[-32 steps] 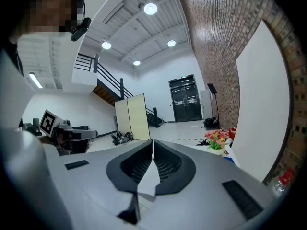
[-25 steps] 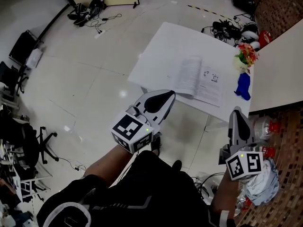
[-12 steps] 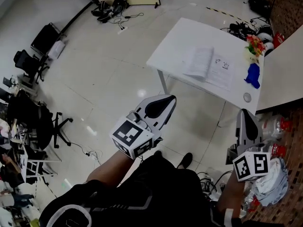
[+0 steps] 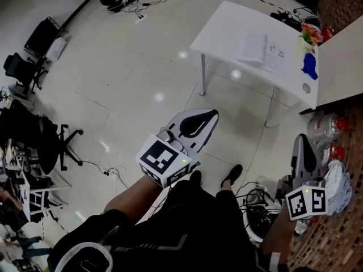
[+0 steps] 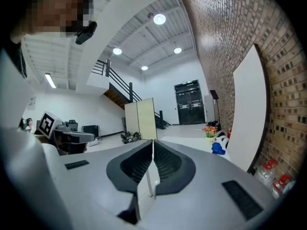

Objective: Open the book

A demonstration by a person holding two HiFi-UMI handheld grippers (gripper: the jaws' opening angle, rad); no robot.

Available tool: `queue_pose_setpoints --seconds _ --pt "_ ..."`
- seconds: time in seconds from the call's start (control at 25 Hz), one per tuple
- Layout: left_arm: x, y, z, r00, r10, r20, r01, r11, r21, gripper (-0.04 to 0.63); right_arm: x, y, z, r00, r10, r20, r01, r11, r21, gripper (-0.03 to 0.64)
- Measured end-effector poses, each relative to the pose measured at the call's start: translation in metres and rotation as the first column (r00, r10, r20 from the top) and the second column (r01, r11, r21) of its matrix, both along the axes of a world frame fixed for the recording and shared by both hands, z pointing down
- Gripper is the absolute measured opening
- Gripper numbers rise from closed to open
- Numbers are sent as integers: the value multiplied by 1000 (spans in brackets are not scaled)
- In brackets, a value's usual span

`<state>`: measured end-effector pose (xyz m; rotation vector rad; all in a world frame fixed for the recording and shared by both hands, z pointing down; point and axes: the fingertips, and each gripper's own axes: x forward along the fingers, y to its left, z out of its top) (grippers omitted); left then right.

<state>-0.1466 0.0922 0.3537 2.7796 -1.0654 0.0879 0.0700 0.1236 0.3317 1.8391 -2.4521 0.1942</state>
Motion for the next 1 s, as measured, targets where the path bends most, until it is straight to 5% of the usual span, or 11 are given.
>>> queue_pose_setpoints --seconds 0.32,1.0 --pt "16 80 -8 998 57 -21 -56 998 43 -3 4 100 -3 999 42 -25 -42 999 5 2" --pt "75 284 -48 999 -50 19 48 995 87 -3 67 290 -18 998 -50 25 48 996 75 2"
